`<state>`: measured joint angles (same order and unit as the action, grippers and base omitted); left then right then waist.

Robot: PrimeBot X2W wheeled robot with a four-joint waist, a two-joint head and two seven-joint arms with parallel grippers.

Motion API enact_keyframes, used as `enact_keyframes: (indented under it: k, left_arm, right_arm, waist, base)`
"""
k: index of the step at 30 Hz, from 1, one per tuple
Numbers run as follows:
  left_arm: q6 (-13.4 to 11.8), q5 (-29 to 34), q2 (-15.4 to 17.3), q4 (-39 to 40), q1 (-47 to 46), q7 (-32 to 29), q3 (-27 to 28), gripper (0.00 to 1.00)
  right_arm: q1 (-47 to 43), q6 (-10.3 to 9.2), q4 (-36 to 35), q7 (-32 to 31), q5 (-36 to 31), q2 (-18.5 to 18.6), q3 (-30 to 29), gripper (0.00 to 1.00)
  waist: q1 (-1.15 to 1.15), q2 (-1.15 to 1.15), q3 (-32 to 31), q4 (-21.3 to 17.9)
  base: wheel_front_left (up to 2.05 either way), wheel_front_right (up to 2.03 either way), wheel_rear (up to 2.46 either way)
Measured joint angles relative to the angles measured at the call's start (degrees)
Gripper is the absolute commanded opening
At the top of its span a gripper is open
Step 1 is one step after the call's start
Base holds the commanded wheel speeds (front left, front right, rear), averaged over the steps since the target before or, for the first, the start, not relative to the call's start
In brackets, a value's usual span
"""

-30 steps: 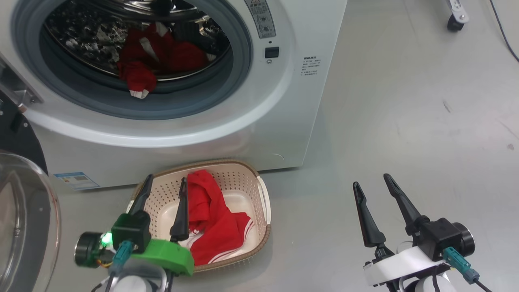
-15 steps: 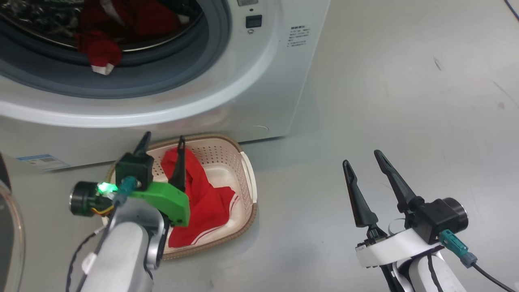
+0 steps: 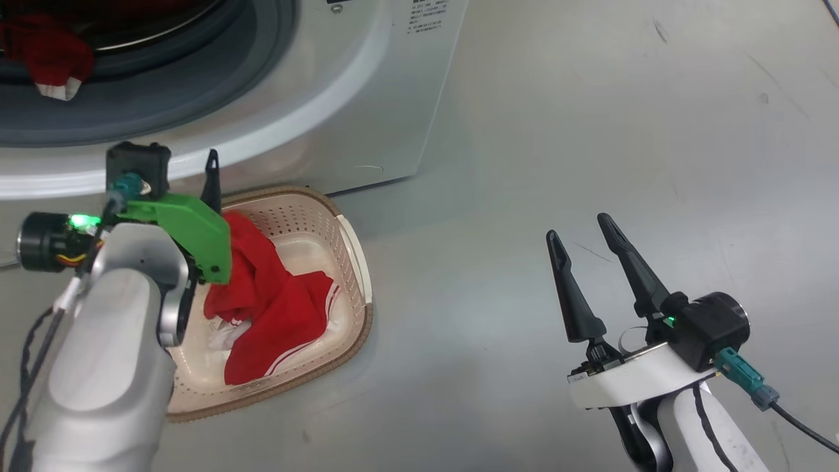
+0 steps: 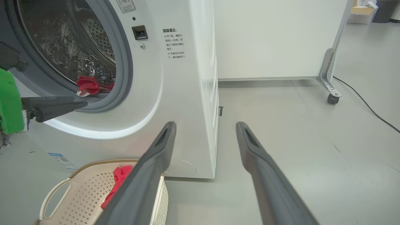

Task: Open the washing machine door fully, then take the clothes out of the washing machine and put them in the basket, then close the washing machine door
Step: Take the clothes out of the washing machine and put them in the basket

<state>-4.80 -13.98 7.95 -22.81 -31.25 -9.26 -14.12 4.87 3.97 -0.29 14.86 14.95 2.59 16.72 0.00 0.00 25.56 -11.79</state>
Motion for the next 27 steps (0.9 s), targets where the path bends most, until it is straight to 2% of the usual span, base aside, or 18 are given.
enact_keyframes:
  k: [16, 24, 27]
  left_arm:
    - [2.1, 0.0, 7.8, -2.7, -16.9, -9.4, 3.6, 1.00]
    - [2.6, 1.2, 14.5, -5.1, -21.9, -12.9, 6.7, 1.00]
    - [2.9, 1.5, 16.1, -5.8, -22.7, -13.7, 6.9, 1.00]
  right_arm:
    - [5.1, -0.10, -0.5, 0.0, 4.3, 0.0, 0.7, 1.00]
    - [6.8, -0.10, 0.4, 0.0, 7.8, 0.0, 3.0, 1.00]
    - [6.8, -0.11, 1.0, 0.0, 8.3, 0.0, 3.3, 1.00]
  waist:
    - [0.00, 0.00, 7.1, -4.4]
    - [0.00, 0.00, 8.9, -7.7]
    - [0.01, 0.00, 9.2, -9.0]
  base:
    - [0.00, 0.00, 0.00]
    - [0.00, 0.00, 0.00]
    - [0.00, 0.00, 0.00]
